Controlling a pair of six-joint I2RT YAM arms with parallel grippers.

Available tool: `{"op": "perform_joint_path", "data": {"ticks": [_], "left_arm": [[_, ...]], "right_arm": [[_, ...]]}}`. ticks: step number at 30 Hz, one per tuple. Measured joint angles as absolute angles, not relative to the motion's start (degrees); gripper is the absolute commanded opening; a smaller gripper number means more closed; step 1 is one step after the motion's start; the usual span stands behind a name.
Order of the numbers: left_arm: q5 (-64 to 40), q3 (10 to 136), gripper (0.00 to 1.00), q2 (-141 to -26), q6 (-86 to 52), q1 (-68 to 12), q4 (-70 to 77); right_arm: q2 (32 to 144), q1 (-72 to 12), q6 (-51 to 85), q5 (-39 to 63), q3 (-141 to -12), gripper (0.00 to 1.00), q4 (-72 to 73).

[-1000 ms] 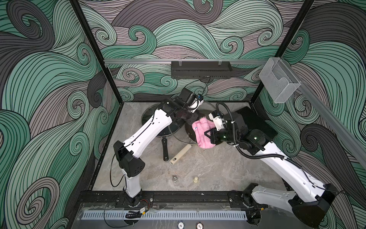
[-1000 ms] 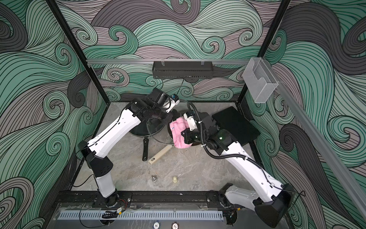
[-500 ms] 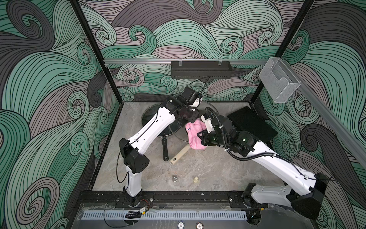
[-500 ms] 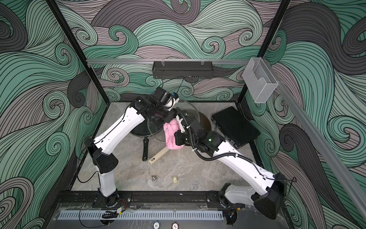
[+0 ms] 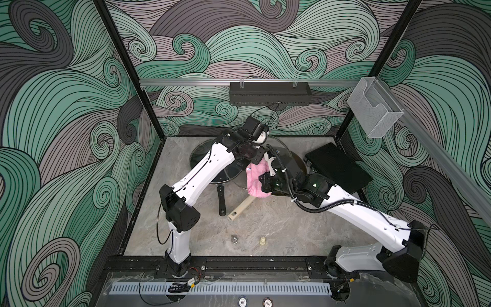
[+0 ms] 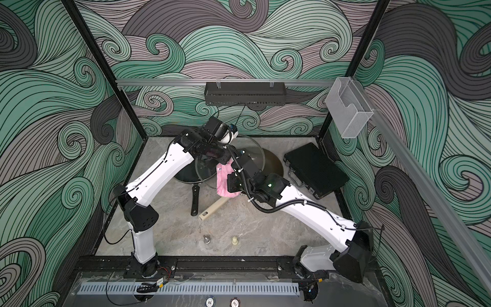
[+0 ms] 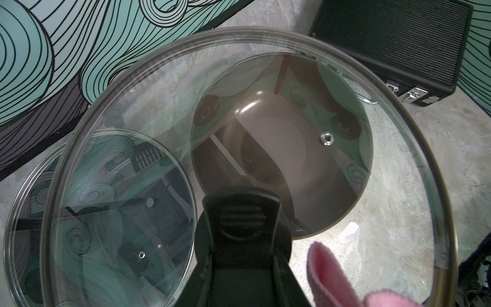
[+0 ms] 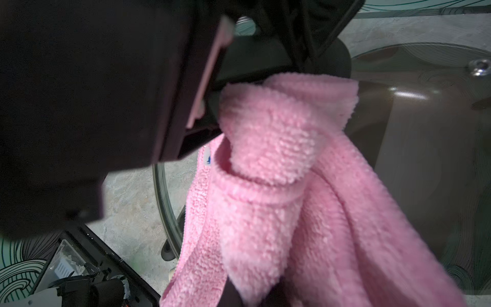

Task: Wipe the pot lid with a cloth
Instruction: Wipe the pot lid.

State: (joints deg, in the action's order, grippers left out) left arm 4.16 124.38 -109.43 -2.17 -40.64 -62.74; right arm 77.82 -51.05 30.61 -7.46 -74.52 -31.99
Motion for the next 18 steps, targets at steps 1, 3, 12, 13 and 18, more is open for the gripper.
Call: {"op": "perform_joint_path", "data": {"ticks": [1,3,12,13,18], "left_arm": [[4.4,124.36,0.0,-109.43,-2.17,-40.49,-62.72],[4.86,124.11,0.0,-109.43,-2.17,-40.25,-62.52],[5.23,123.15,0.0,-109.27,-1.67,-40.21,-61.98],[5.08,122.52,0.0,-108.99,-1.58,-40.27,-61.63],[3.81,118.02,0.0,-106.87,-0.56,-40.42,-60.45]], "right_arm": [[78.15,-51.18,30.76,-7.62,-74.65,0.0,-31.83],[78.83,-51.37,31.27,-7.77,-75.13,0.0,-31.79],[79.07,-51.83,31.68,-9.41,-75.16,0.0,-32.71],[78.98,-51.83,31.48,-9.45,-75.11,0.0,-33.04],[77.08,-50.78,29.89,-8.73,-73.69,0.0,-35.42]]}}
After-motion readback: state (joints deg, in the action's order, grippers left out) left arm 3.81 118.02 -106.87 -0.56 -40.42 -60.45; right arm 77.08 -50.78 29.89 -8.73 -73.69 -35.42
